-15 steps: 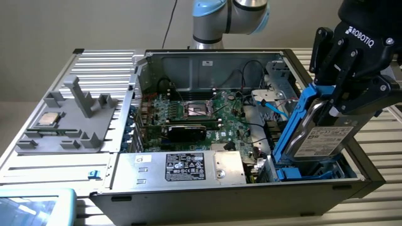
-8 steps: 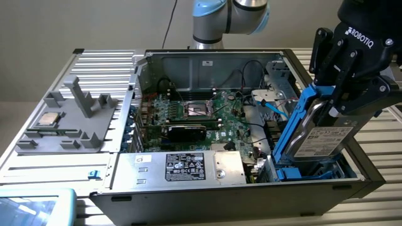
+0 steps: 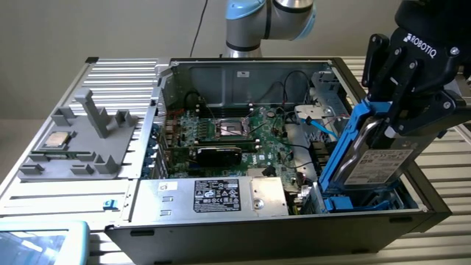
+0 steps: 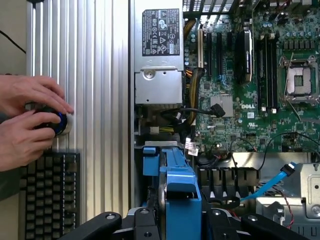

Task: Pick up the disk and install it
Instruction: 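Pick up the disk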

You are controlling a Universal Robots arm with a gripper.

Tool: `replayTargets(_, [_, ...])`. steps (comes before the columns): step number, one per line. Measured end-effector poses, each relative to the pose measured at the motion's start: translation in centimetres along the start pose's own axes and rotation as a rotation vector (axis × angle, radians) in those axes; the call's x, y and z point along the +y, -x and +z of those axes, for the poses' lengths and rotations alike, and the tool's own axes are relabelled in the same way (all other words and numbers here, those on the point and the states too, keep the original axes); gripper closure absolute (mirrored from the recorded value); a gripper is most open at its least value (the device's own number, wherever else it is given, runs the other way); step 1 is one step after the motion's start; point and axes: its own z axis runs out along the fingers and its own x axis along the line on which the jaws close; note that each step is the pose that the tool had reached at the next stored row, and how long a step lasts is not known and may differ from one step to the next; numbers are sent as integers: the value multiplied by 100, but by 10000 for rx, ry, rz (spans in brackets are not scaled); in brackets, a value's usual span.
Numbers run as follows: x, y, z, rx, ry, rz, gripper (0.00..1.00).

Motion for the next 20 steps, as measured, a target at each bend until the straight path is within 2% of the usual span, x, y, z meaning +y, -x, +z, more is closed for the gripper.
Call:
replayTargets(5, [-2,2,48,0,0,0,63])
replayTargets(20, [-4,5,95,-1,0,0,63])
